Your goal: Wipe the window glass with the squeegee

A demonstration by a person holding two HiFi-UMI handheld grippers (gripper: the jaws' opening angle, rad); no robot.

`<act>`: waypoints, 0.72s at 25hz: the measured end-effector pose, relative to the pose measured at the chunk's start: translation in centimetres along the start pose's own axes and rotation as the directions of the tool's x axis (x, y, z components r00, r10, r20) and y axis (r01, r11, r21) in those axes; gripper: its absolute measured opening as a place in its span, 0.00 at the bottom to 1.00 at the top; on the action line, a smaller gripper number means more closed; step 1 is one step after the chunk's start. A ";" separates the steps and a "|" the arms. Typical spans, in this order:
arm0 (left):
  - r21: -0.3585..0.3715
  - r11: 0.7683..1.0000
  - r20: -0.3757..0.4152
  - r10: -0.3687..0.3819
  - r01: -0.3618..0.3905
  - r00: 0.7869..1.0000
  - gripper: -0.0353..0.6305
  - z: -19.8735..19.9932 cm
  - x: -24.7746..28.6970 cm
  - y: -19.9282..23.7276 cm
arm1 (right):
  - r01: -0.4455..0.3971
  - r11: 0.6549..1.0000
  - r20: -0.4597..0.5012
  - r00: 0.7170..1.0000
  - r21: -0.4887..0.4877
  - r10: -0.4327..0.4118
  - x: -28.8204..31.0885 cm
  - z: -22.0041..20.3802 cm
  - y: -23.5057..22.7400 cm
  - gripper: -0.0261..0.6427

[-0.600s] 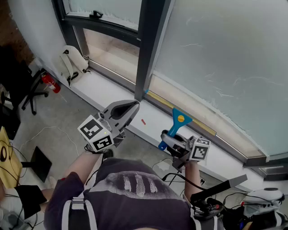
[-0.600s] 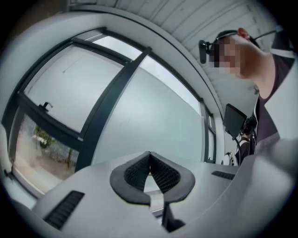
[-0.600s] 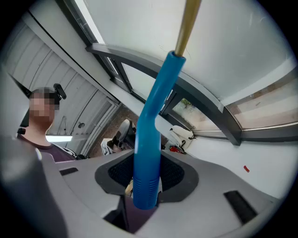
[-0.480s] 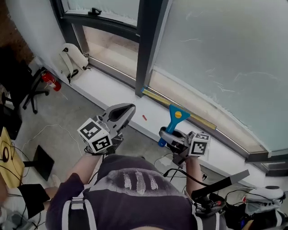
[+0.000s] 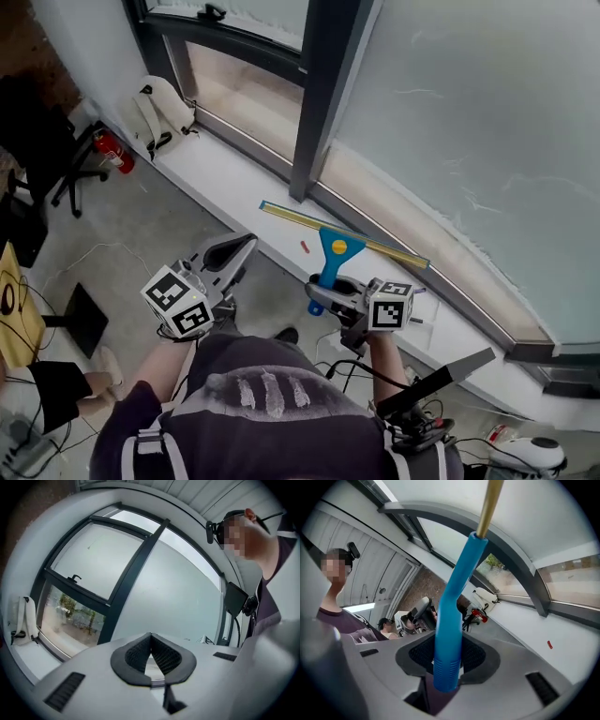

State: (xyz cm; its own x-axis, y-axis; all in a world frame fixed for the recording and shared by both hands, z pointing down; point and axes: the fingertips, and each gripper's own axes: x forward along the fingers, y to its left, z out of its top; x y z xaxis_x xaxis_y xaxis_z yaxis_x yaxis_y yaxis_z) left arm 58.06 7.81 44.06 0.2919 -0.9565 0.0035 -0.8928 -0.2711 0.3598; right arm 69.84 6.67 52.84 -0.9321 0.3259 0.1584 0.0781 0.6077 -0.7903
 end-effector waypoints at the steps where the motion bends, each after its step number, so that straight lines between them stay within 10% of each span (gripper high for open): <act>1: -0.008 1.000 0.004 0.016 -0.016 1.000 0.06 0.0 -0.8 0.8 | 0.002 1.000 -0.025 1.000 -0.004 -0.002 0.9 0.1 -0.1 0.23; 13: -0.050 0.997 0.042 -0.050 0.053 0.998 0.06 3.9 -9.6 14.7 | 0.135 0.975 -0.139 0.977 -0.174 -0.160 16.4 5.0 1.8 0.23; 18: -0.055 0.993 0.030 -0.105 0.106 0.994 0.06 6.9 -13.3 21.4 | 0.098 0.988 -0.006 0.995 -0.118 -0.099 25.3 9.1 3.5 0.23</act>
State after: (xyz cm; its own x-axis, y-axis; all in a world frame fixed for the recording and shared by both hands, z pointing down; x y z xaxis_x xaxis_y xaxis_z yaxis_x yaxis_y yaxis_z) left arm 32.71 14.02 45.30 0.3731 -0.9257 -0.0625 -0.8367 -0.3648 0.4084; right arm 43.34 10.46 48.64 -0.9332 0.2680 0.2392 0.0277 0.7176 -0.6959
